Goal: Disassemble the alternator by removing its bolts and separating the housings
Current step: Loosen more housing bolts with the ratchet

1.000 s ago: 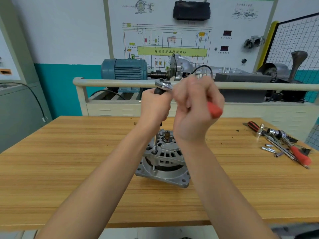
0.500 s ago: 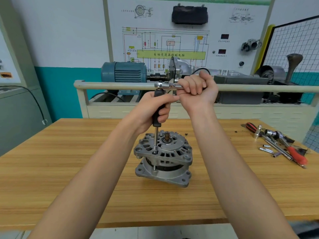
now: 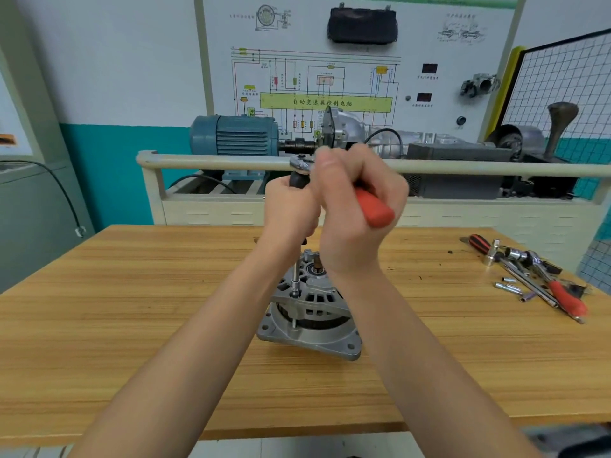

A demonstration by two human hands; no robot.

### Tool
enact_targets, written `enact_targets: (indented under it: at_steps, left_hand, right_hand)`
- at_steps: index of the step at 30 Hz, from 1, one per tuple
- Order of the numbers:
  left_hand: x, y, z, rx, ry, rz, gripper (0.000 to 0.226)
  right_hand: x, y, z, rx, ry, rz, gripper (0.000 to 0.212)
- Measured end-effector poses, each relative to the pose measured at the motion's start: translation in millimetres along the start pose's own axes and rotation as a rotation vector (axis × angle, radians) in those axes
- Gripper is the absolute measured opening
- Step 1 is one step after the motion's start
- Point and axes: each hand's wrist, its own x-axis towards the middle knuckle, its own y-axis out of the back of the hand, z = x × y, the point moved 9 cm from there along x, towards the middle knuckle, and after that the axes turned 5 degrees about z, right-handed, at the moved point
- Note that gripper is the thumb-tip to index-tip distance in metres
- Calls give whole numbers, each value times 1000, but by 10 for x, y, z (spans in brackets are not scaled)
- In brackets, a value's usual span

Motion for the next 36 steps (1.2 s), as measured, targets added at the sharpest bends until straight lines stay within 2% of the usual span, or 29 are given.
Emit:
enact_targets:
  at_steps: [2, 5, 8, 10, 13, 16, 19, 21, 24, 26, 29, 33, 36]
  left_hand:
    - [-11, 0, -24, -110, 63, -68, 34]
    - [-19, -58, -28, -182, 99, -239, 42]
    - [-66, -163, -24, -173, 142, -423, 38]
    - [-78, -211, -16, -191, 175, -505, 41]
    - [-83, -232, -29, -218, 207, -525, 49]
    - [-27, -142, -63, -188, 187, -355, 53]
    - [-4, -47, -69, -125, 147, -131, 45]
    - [-9, -9, -52, -125, 130, -22, 39]
    - [-17, -38, -42, -189, 122, -36, 27]
    - [-10, -26, -59, -142, 101, -97, 33]
    - [-5, -52, -54, -178, 108, -297, 40]
    - [-67, -184, 26, -261, 155, -623, 36]
    - [-91, -251, 10, -305, 215, -666, 40]
  right_hand:
    - [104, 140, 107, 167, -118, 72, 41]
    - [251, 376, 410, 493, -420, 184, 49]
    - [240, 580, 807, 782, -733, 418, 45]
    - [209, 635, 976, 869, -832, 532, 41]
    - [203, 600, 1037, 862, -855, 567, 40]
    - [209, 543, 879, 771, -741, 485, 44]
    - [205, 368, 511, 517, -460, 244, 50]
    - [129, 234, 228, 280, -207, 136, 43]
    - [28, 64, 50, 94, -37, 50, 33]
    - [84, 109, 113, 173, -90, 62, 39]
    - [254, 251, 386, 456, -360, 109, 48]
    - [260, 450, 918, 837, -803, 364, 45]
    - [222, 500, 1109, 946, -901, 499, 43]
